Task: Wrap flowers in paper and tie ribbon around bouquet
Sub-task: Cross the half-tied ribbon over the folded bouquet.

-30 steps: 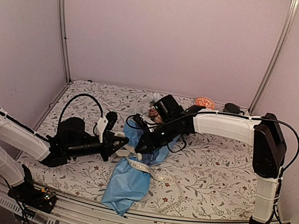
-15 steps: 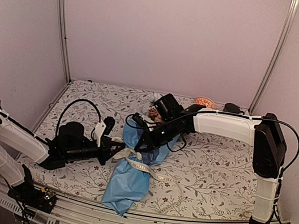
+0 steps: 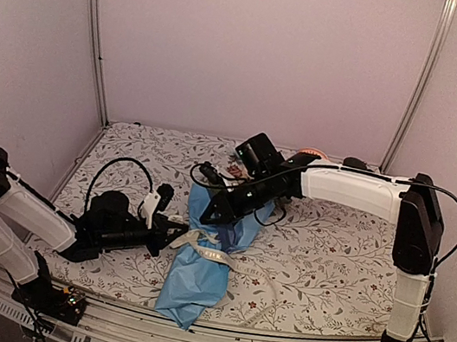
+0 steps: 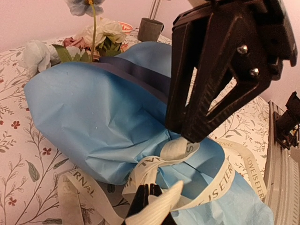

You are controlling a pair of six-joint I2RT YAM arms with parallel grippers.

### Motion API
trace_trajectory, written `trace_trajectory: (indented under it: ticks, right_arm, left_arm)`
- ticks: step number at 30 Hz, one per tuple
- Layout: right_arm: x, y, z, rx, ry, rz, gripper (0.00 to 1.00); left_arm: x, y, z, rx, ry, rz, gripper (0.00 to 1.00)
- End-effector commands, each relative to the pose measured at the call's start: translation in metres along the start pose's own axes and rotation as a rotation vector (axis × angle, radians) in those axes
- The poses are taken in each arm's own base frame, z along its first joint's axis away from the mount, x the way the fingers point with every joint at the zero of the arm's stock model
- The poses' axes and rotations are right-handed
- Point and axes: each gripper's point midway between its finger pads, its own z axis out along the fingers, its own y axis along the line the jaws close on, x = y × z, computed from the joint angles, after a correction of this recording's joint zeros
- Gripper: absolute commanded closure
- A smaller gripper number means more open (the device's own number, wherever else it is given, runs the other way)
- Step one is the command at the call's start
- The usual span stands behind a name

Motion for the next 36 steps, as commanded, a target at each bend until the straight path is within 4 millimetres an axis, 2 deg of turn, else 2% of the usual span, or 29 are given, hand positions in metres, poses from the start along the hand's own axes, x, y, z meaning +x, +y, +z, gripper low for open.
trace_trajectory:
  ticks: [1, 5, 7, 9, 15, 19, 21, 23, 27, 32, 36]
  right_arm:
    - [-0.001, 0.004, 0.011, -0.010, 0.008, 0.013, 0.82]
    - [0.004, -0.004, 0.017, 0.017, 0.024, 0.031, 0.82]
    - [0.009, -0.006, 0.021, 0.036, 0.041, 0.029, 0.76]
    - [0.015, -0.009, 0.025, 0.063, 0.059, 0.025, 0.76]
    - [0.029, -0.031, 0.031, 0.180, 0.112, 0.019, 0.76]
    - [0.031, -0.037, 0.028, 0.223, 0.120, 0.009, 0.80]
    - [0.031, -0.037, 0.027, 0.227, 0.119, 0.004, 0.90]
    - [0.029, -0.035, 0.026, 0.219, 0.114, 0.000, 0.95]
    - [0.016, -0.021, 0.021, 0.172, 0.079, -0.015, 1.00]
    - [0.000, 0.000, 0.007, 0.115, 0.019, -0.029, 1.00]
    - [0.000, 0.012, 0.003, 0.060, 0.015, -0.027, 1.00]
  left_arm:
    - [0.001, 0.004, -0.002, 0.006, -0.016, -0.030, 1.00]
    - [0.003, 0.005, -0.003, 0.007, -0.014, -0.033, 1.00]
    - [0.001, 0.006, -0.004, 0.005, -0.017, -0.030, 1.00]
    - [0.001, 0.007, -0.004, 0.003, -0.018, -0.030, 1.00]
    - [0.000, 0.009, -0.004, 0.002, -0.019, -0.033, 1.00]
    - [0.001, 0.009, -0.005, 0.004, -0.015, -0.033, 1.00]
    - [0.001, 0.009, -0.005, 0.004, -0.015, -0.033, 1.00]
    - [0.001, 0.009, -0.005, 0.006, -0.015, -0.032, 1.00]
    - [0.004, 0.009, -0.003, 0.008, -0.003, -0.028, 1.00]
    - [0.006, 0.008, -0.005, 0.013, 0.002, -0.029, 1.00]
    - [0.003, 0.009, -0.004, 0.008, -0.006, -0.027, 1.00]
